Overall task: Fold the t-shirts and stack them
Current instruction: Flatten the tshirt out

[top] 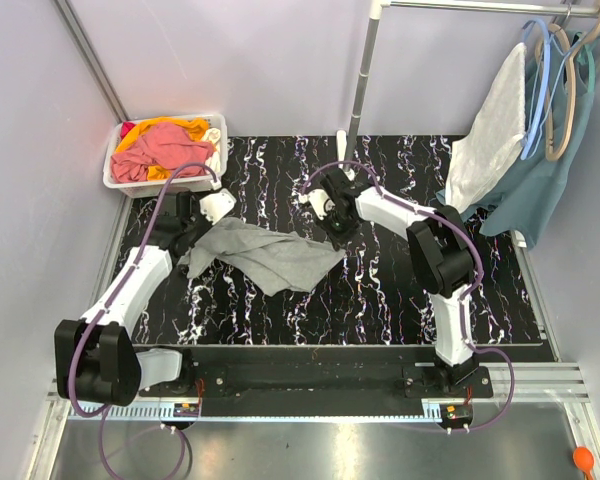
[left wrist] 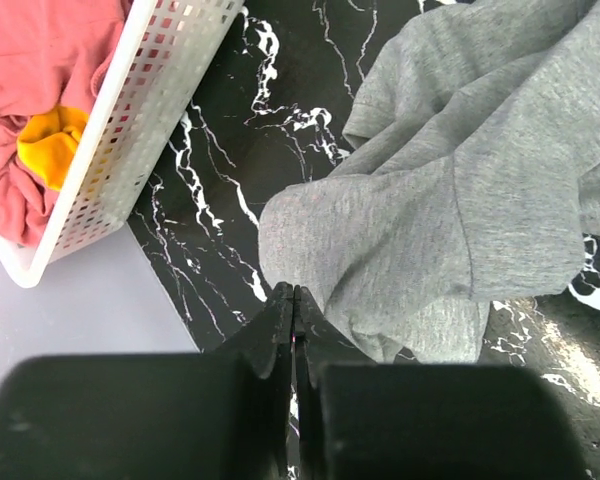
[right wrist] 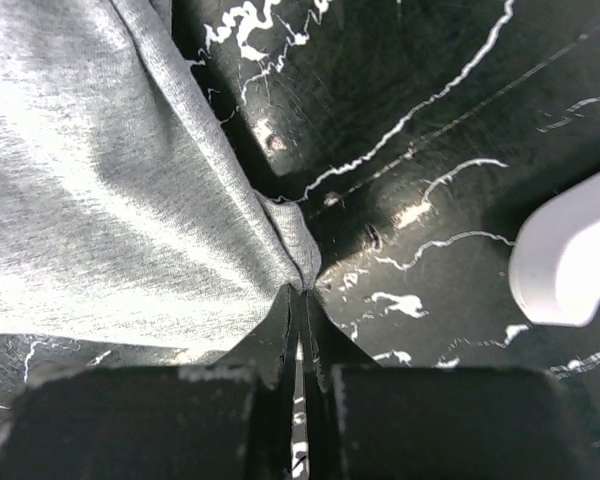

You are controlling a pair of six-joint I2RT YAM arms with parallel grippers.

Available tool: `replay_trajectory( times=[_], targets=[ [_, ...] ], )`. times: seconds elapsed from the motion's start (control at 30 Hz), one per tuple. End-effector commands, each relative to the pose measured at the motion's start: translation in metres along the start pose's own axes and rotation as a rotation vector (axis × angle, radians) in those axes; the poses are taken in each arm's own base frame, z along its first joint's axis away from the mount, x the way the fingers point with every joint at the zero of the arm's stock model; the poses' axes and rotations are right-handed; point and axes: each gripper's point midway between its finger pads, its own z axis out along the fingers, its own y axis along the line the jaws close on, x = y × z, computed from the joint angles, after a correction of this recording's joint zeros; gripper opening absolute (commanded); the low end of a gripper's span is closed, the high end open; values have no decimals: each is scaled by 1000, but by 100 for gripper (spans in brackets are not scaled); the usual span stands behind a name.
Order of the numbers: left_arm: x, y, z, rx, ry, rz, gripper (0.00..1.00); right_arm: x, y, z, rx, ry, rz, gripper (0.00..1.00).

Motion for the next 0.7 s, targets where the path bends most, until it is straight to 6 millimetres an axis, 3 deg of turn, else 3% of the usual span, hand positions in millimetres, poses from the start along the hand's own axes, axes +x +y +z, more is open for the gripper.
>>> replay_trajectory(
  times=[0.0, 0.03, 0.07, 0.17, 0.2, 0.47, 0.57, 0.67],
  targets=[
    [-28, 9, -11, 8, -98, -38, 20, -15, -7, -34, 67, -65, -30, 0],
    [-32, 4, -12, 41, -117, -36, 40, -15, -8, -35, 71, -65, -30, 0],
    [-31, -1, -13, 73, -108, -34, 50, -15, -8, -35, 73, -64, -30, 0],
    [-26, -12, -10, 120, -99, -23, 72, -11, -9, -33, 78, -51, -31, 0],
    [-25, -12, -8, 126, -97, -13, 74, -10, -9, -33, 78, -51, -31, 0],
    [-9, -7, 16, 180, -55, -40, 65, 0, -4, -30, 64, -32, -27, 0],
    [-3, -5, 25, 202, -44, -56, 55, 3, -3, -29, 65, -28, -28, 0],
    [4, -10, 36, 235, -24, -67, 37, 7, -3, -28, 68, -21, -27, 0]
  ],
)
